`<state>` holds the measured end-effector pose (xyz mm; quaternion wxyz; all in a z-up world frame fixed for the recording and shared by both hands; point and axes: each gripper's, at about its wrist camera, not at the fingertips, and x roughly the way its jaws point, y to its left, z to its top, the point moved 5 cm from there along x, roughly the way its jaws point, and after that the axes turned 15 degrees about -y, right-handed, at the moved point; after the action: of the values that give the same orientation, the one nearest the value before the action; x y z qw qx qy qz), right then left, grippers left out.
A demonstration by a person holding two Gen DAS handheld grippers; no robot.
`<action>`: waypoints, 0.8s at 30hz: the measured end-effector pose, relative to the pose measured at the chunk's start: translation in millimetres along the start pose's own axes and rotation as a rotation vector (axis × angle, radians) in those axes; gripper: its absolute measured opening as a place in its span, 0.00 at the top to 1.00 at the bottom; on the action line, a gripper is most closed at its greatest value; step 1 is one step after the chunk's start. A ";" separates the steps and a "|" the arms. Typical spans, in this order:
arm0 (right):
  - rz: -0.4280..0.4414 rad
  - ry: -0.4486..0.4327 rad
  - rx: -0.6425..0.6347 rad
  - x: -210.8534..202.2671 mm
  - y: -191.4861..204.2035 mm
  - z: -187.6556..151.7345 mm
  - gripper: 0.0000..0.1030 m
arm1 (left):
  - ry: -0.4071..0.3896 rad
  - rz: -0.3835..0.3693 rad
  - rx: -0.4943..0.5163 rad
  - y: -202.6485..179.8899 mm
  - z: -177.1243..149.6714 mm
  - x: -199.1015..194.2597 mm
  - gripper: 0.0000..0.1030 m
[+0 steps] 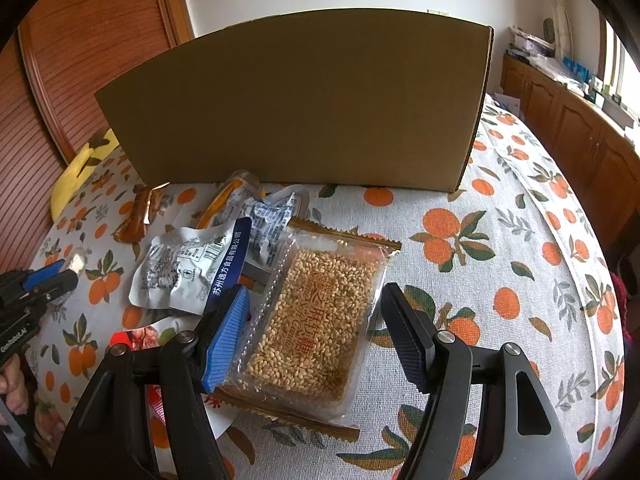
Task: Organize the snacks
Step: 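Lift the white bar with the left gripper while the right grasps the sesame bar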
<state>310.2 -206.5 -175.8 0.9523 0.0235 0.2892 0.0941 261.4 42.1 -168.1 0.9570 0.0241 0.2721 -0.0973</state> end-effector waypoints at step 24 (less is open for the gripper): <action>-0.054 -0.019 0.014 -1.3 -6.4 -0.5 0.53 | -0.080 -0.008 0.012 -23.5 16.0 -32.8 0.81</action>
<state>310.0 -213.0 -176.1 0.9571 0.0233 0.2812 0.0659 237.6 23.2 -137.1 0.9665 0.0246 0.2334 -0.1038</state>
